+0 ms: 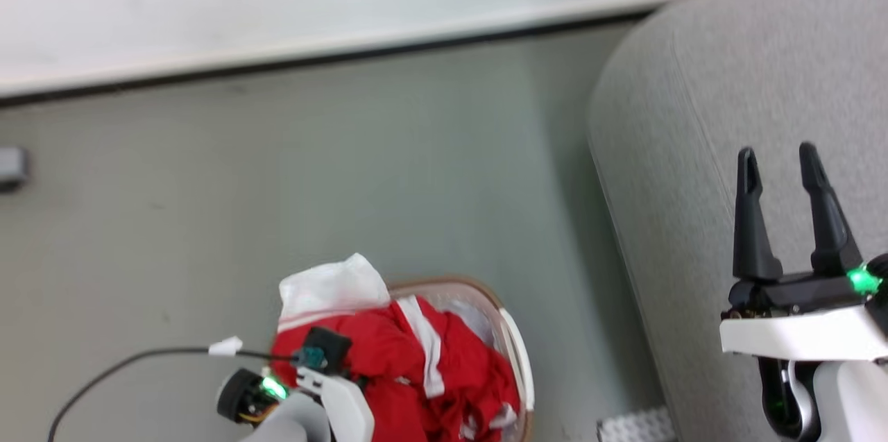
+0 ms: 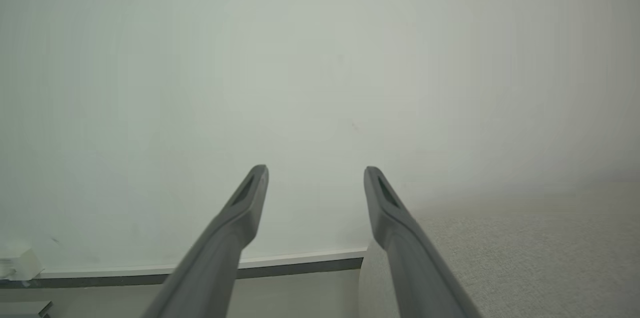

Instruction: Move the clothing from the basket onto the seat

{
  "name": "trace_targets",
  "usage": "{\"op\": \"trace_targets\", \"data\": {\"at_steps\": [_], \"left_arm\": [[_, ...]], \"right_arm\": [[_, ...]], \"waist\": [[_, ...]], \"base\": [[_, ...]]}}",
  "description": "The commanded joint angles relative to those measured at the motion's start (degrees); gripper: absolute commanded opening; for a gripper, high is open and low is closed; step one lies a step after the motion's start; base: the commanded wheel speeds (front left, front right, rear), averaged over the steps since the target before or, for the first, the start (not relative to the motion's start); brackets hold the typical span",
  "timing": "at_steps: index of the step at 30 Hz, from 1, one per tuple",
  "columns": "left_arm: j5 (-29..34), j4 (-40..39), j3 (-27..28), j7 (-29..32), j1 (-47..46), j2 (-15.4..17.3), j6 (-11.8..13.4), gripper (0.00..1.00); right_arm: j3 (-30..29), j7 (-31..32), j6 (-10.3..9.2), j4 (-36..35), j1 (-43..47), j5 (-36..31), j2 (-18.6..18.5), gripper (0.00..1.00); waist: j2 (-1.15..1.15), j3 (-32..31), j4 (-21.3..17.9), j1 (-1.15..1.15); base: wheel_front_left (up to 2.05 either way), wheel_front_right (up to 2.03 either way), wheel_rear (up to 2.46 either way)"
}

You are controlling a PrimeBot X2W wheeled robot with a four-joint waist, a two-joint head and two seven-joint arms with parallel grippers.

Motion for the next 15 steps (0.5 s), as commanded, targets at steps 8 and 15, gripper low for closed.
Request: {"op": "trace_targets", "data": {"at_steps": [8,15], "left_arm": [[-2.0,-6.9,1.6,-3.1,4.9,0.3,0.7,0.0],[-2.8,-22.9,5.2,-3.3,8.5,3.8,3.0,0.0]], "right_arm": [[0.4,0.0,-0.12,1.8,4.5,-1.1,-0.1,1.0],[1.9,0.0,-0.12,2.9,6.9,-0.7,-0.2,1.0]], "waist": [[-0.01,-11.9,5.9,0.01],[-0.01,-15.7,6.1,0.01]], "base": [[0.0,0.0,0.0],[0.0,0.0,0.0]]}}
